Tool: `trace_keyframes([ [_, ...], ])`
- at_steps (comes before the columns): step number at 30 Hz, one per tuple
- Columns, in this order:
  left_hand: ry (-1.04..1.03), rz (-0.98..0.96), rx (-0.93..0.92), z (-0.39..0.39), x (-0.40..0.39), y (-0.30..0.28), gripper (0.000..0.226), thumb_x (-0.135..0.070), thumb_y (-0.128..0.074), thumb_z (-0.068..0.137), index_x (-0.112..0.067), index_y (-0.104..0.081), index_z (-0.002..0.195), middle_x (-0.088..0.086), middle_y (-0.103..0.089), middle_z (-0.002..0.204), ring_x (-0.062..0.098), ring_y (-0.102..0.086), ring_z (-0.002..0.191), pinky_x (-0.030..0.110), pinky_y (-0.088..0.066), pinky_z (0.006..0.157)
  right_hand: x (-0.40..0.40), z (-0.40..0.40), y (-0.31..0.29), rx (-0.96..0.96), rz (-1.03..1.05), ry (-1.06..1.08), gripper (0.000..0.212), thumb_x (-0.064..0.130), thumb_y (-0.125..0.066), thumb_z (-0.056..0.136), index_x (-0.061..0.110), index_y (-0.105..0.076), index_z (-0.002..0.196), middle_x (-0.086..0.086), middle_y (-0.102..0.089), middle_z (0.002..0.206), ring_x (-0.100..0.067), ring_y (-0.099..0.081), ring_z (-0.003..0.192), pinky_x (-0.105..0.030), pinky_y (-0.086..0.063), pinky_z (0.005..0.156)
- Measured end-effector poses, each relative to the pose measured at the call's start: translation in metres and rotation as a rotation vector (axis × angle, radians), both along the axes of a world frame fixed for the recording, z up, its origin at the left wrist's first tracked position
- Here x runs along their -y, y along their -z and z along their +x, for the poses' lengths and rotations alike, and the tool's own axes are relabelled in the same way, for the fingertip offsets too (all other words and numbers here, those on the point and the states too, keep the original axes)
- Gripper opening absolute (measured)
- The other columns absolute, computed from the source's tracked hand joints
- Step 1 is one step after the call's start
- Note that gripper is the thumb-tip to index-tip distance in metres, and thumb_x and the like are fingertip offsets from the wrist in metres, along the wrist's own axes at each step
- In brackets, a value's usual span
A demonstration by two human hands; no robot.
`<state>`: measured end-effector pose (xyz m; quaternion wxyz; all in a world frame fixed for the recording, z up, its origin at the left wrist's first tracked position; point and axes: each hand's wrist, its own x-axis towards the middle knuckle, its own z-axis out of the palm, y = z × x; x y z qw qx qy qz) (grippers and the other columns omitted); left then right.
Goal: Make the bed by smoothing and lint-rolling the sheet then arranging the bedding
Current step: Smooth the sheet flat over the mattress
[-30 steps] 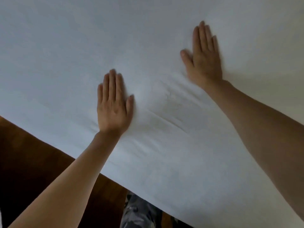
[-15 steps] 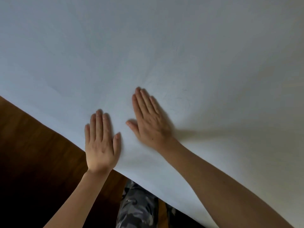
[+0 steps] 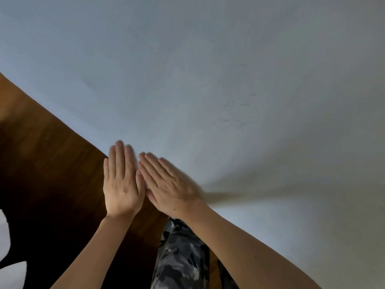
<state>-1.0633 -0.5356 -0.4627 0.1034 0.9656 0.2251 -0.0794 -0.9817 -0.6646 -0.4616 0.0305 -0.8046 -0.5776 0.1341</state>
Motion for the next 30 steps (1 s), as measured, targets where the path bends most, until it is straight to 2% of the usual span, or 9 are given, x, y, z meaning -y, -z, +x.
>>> trace_keyframes([
  [2, -0.038, -0.010, -0.029, -0.009, -0.008, -0.005, 0.061, -0.034, -0.020, 0.104, 0.000, -0.008, 0.153, 0.019, -0.003, 0.161, 0.031, -0.001, 0.150, 0.046, -0.006, 0.122, 0.002, -0.005, -0.002, 0.018, -0.018, -0.078, 0.068, 0.043, -0.021, 0.102, 0.000, -0.007, 0.152, -0.018, -0.002, 0.160, -0.029, 0.003, 0.149, -0.039, -0.006, 0.121],
  [5, -0.231, -0.013, -0.007, -0.009, -0.022, -0.017, 0.062, -0.035, -0.024, 0.104, 0.002, -0.013, 0.152, 0.024, -0.009, 0.159, 0.033, -0.004, 0.149, 0.050, -0.011, 0.121, 0.004, -0.009, -0.008, -0.043, -0.013, -0.266, 0.063, 0.042, -0.029, 0.101, 0.005, -0.021, 0.152, -0.013, -0.011, 0.161, -0.026, -0.002, 0.149, -0.041, -0.004, 0.121],
  [7, -0.264, -0.002, 0.041, 0.003, -0.026, -0.026, 0.060, -0.032, -0.028, 0.104, 0.003, -0.016, 0.151, 0.027, -0.013, 0.157, 0.037, -0.008, 0.148, 0.052, -0.014, 0.120, 0.014, -0.015, -0.018, -0.125, 0.059, -0.188, 0.058, 0.037, -0.036, 0.101, 0.009, -0.026, 0.151, -0.009, -0.017, 0.160, -0.022, -0.009, 0.149, -0.039, -0.001, 0.122],
  [9, -0.160, 0.001, 0.091, 0.023, -0.021, -0.033, 0.059, -0.029, -0.033, 0.104, 0.004, -0.018, 0.150, 0.030, -0.015, 0.156, 0.040, -0.010, 0.147, 0.051, -0.013, 0.120, 0.030, -0.018, -0.029, -0.169, 0.143, 0.006, 0.055, 0.032, -0.036, 0.102, 0.008, -0.025, 0.150, -0.008, -0.016, 0.160, -0.020, -0.010, 0.149, -0.037, -0.001, 0.122],
  [13, 0.170, -0.088, 0.149, 0.071, 0.031, -0.042, 0.057, -0.028, -0.035, 0.104, 0.000, -0.022, 0.151, 0.026, -0.014, 0.157, 0.038, -0.009, 0.148, 0.046, -0.009, 0.121, 0.091, -0.002, -0.042, -0.108, 0.151, 0.291, 0.059, 0.032, -0.038, 0.100, 0.007, -0.019, 0.149, -0.008, -0.014, 0.157, -0.020, -0.009, 0.148, -0.037, -0.004, 0.122],
  [17, 0.484, -0.171, 0.169, 0.113, 0.116, -0.045, 0.055, -0.029, -0.032, 0.103, -0.003, -0.023, 0.151, 0.022, -0.013, 0.159, 0.035, -0.009, 0.149, 0.045, -0.009, 0.122, 0.185, 0.043, -0.040, -0.068, 0.117, 0.633, 0.057, 0.029, -0.043, 0.098, 0.005, -0.026, 0.146, -0.010, -0.021, 0.156, -0.022, -0.019, 0.146, -0.037, -0.014, 0.120],
  [22, 0.769, -0.232, 0.183, 0.148, 0.239, -0.041, 0.053, -0.025, -0.035, 0.102, -0.005, -0.028, 0.150, 0.021, -0.020, 0.157, 0.036, -0.015, 0.147, 0.046, -0.011, 0.121, 0.328, 0.099, -0.036, 0.055, 0.091, 1.044, 0.056, 0.032, -0.033, 0.101, -0.001, -0.028, 0.146, -0.018, -0.027, 0.155, -0.027, -0.020, 0.145, -0.036, -0.009, 0.120],
  [27, 0.987, -0.257, 0.125, 0.117, 0.339, -0.013, 0.052, -0.025, -0.041, 0.102, -0.004, -0.034, 0.149, 0.020, -0.023, 0.157, 0.034, -0.019, 0.147, 0.048, -0.023, 0.118, 0.435, 0.055, -0.018, 0.020, 0.051, 1.181, 0.054, 0.030, -0.029, 0.103, -0.003, -0.030, 0.146, -0.019, -0.026, 0.155, -0.029, -0.021, 0.145, -0.045, -0.018, 0.119],
  [30, 0.976, -0.207, 0.091, 0.085, 0.375, -0.009, 0.053, -0.026, -0.040, 0.101, 0.000, -0.035, 0.147, 0.022, -0.024, 0.156, 0.034, -0.020, 0.147, 0.051, -0.025, 0.117, 0.465, -0.017, -0.014, -0.018, 0.079, 1.098, 0.052, 0.027, -0.033, 0.102, -0.003, -0.036, 0.145, -0.019, -0.028, 0.154, -0.030, -0.023, 0.145, -0.049, -0.024, 0.116],
])
